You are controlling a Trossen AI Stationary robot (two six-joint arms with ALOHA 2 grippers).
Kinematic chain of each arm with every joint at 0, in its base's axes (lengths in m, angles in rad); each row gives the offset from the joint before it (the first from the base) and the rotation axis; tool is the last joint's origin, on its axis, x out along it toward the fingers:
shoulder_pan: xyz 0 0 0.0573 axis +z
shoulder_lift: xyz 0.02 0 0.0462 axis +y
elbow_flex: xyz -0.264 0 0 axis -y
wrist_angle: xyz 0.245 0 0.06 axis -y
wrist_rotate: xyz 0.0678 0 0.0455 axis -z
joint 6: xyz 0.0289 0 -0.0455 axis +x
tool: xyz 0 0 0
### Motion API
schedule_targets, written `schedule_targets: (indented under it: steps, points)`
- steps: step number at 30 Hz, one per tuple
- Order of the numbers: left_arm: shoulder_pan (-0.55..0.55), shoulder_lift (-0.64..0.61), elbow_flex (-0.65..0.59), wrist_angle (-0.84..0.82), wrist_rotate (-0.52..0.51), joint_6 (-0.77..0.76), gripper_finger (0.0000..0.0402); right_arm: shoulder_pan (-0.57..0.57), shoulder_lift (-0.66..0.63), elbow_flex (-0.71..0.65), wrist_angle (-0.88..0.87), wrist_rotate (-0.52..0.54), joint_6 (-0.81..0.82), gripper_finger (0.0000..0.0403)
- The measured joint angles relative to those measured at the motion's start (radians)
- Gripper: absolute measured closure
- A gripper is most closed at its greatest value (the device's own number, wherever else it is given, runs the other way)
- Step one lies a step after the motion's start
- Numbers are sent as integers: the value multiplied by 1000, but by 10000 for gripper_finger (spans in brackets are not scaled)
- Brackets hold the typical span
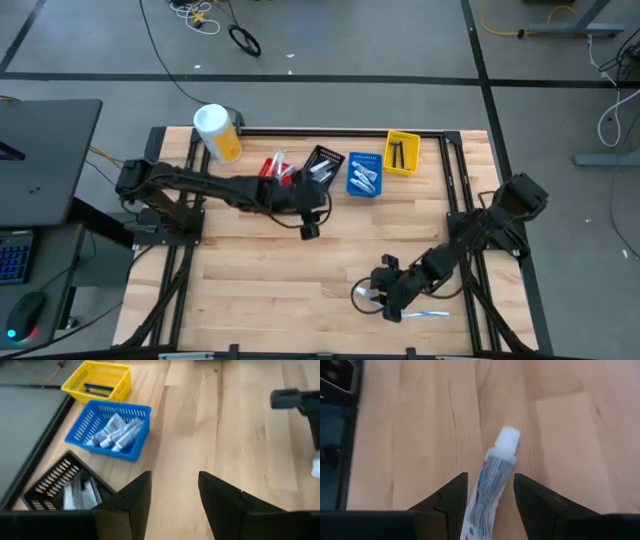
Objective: Pick & Place Travel size toiletries
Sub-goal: Put the purple toothpaste into the blue bin
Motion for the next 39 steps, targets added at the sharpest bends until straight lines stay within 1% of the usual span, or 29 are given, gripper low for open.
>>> schedule_targets:
  steps: [3,4,7,9,13,17,22,26,28,30,33,35,36,38,39]
  points:
    - [-56,8,-20,0,-56,-53,233,10,36,10,4,18,35,234]
    - [-72,13,-30,28,-67,-64,233,15,48,10,4,18,37,234]
    - [-110,15,-67,30,-95,-94,232,19,77,12,3,1,34,238]
    - [-122,16,-88,45,-112,-119,233,18,91,13,1,-7,33,248]
    - [-124,16,-130,38,-149,-169,232,18,96,14,-13,4,15,284]
    - [-113,16,-149,42,-200,-175,233,5,97,13,-16,-4,-6,312]
    - [-87,16,-151,48,-207,-177,233,-9,89,19,-21,-12,-10,317]
    - [-79,16,-151,50,-186,-177,232,-13,60,21,-28,-6,-61,318]
    - [-79,16,-151,50,-178,-177,232,-13,30,20,-30,41,-104,318]
    - [-79,16,-151,50,-169,-177,232,-17,-1,21,-44,111,-168,318]
    - [-82,16,-151,51,-166,-179,232,-39,-47,21,-79,262,-284,318]
    - [-82,16,-151,51,-165,-200,232,-68,-80,21,-95,381,-363,318]
    - [-82,16,-151,51,-164,-216,232,-88,-94,21,-102,422,-405,318]
    - [-82,16,-151,51,-165,-245,232,-136,-116,21,-113,467,-501,318]
    - [-82,16,-151,51,-165,-254,232,-165,-125,21,-116,472,-542,318]
